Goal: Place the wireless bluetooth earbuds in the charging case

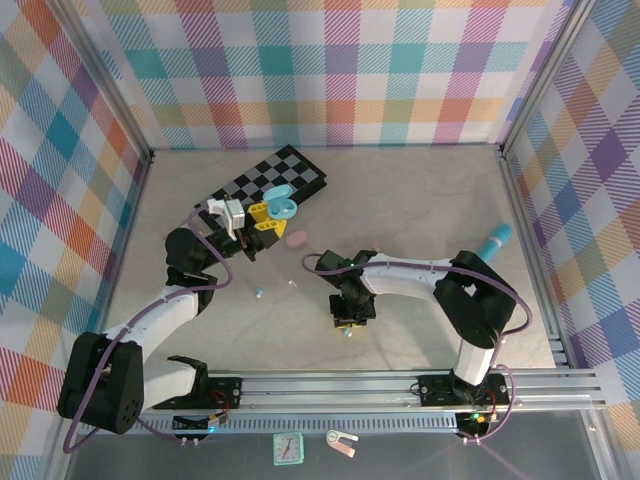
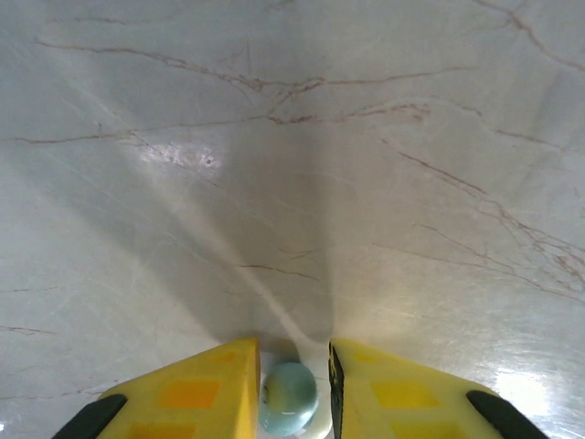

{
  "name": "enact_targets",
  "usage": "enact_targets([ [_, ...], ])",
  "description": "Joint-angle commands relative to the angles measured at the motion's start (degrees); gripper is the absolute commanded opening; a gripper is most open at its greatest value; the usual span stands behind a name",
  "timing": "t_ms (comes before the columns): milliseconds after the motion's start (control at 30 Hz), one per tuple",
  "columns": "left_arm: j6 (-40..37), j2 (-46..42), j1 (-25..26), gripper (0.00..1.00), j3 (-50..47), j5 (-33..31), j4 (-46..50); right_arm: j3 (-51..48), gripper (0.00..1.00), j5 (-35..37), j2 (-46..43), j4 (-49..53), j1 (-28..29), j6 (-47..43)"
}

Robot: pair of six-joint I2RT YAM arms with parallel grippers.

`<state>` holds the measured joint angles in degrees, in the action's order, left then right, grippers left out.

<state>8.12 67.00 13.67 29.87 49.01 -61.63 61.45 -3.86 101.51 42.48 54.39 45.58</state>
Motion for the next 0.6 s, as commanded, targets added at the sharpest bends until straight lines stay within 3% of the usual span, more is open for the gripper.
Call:
enact_targets([
  [0, 0.0, -1.3, -0.7, 0.26, 0.5, 1.4, -3.4, -0.4, 0.27, -1.4, 0.9, 0.4, 0.2, -0.5],
  [267, 0.0, -1.3, -0.8, 0.26, 0.6, 1.4, -3.3, -0.2, 0.33, -1.7, 0.4, 0.9, 0.7, 0.0],
  [567, 0.0, -1.2, -0.8, 0.26, 0.7, 1.6, -3.3, -0.5, 0.32, -1.8, 0.2, 1.4, 1.2, 1.4],
])
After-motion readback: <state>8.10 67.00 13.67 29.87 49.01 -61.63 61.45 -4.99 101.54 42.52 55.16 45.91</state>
